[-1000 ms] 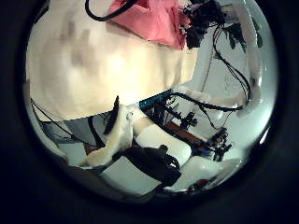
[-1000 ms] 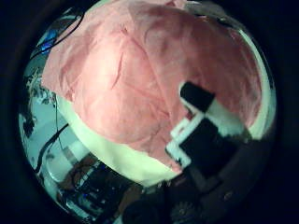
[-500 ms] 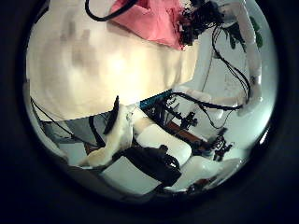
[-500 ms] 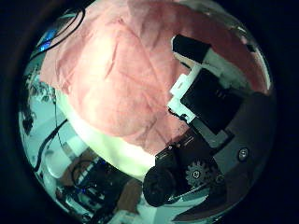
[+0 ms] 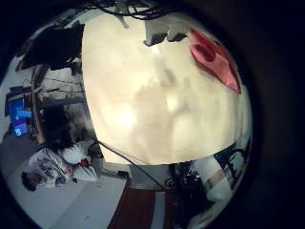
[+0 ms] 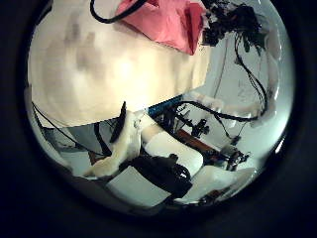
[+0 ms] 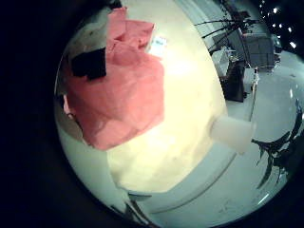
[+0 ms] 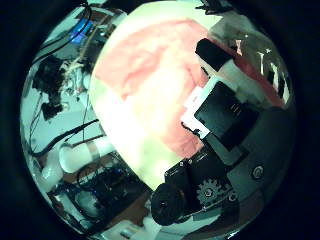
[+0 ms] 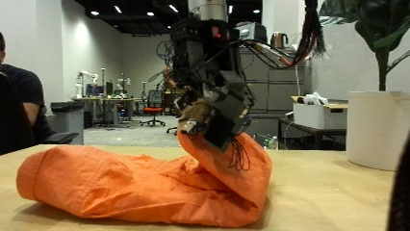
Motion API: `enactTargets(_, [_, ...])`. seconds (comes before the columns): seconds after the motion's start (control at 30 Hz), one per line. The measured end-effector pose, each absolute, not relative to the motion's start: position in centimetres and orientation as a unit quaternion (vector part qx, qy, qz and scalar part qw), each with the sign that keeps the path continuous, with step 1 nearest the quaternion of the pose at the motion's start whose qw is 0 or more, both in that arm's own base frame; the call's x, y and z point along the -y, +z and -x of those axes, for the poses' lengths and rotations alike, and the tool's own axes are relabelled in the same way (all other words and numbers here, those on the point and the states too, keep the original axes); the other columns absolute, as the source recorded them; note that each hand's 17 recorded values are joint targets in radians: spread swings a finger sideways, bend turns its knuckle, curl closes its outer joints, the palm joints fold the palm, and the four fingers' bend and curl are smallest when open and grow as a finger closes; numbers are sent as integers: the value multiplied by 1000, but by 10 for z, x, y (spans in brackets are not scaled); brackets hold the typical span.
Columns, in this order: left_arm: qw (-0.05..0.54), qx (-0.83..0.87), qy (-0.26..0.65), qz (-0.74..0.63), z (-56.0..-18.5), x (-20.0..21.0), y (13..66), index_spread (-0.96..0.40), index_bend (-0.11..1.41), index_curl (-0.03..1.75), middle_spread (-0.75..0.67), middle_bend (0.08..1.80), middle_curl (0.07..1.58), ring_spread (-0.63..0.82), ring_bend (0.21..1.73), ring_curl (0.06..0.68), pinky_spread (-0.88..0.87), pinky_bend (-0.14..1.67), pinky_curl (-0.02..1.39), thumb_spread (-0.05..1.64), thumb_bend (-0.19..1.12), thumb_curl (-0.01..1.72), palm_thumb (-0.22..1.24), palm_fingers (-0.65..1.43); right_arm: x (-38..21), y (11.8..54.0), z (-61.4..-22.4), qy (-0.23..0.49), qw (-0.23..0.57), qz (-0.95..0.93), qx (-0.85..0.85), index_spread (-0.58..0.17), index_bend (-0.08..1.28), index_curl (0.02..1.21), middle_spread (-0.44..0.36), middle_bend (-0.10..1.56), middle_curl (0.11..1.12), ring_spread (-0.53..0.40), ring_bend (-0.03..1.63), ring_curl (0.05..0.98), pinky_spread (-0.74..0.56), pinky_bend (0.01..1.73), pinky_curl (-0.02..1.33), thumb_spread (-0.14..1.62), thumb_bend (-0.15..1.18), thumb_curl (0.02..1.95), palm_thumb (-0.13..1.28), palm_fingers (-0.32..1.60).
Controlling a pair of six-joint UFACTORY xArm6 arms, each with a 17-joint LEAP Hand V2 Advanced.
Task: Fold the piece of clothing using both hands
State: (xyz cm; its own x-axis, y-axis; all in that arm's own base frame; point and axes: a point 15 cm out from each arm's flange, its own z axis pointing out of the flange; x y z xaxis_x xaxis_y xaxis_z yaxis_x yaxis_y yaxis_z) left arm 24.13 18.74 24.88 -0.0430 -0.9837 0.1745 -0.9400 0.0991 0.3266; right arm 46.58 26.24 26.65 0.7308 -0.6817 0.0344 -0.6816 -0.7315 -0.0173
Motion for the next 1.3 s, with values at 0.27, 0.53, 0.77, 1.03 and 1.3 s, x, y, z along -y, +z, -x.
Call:
enactTargets(0.27, [176,721,-59,-668,-239,-189,250,179,156,257,410,187,279,607,347,220,543,248,316,1186,-17,310,491,-29,-284,306,-456,-38,35,936,-347,-291,1105,962,-150,1348,870,-269,1352,798,-280,1206,923,1012,233,1118,1142,964])
enactTargets(0.53, [177,714,-52,-676,-232,-197,251,179,156,263,410,186,279,607,345,220,544,247,317,1190,-17,307,486,-29,-352,350,-429,-36,94,950,-295,-274,1123,970,-143,1367,878,-266,1352,837,-256,1185,996,1021,255,1264,1095,949])
enactTargets(0.77, [162,691,-36,-703,-224,-219,262,179,160,268,406,187,280,605,350,224,543,241,316,1192,-16,304,487,-21,-440,358,-404,5,137,963,-231,-267,1128,971,-141,1373,881,-266,1346,856,-248,1168,1036,1028,269,1355,1070,945])
enactTargets(1.03, [162,682,-23,-713,-211,-231,269,179,182,292,393,186,283,603,339,224,535,223,313,1194,-13,305,504,-2,-469,279,-415,43,125,965,-227,-265,1110,976,-143,1365,880,-269,1343,877,-256,1147,1074,1064,248,1445,968,926])
enactTargets(1.3, [163,680,-22,-714,-205,-233,270,175,183,319,389,183,280,602,330,222,534,210,312,1194,-13,313,529,8,-444,269,-442,45,121,961,-246,-286,624,884,-137,1110,806,-272,1355,820,-399,1086,975,1169,94,1228,766,377])
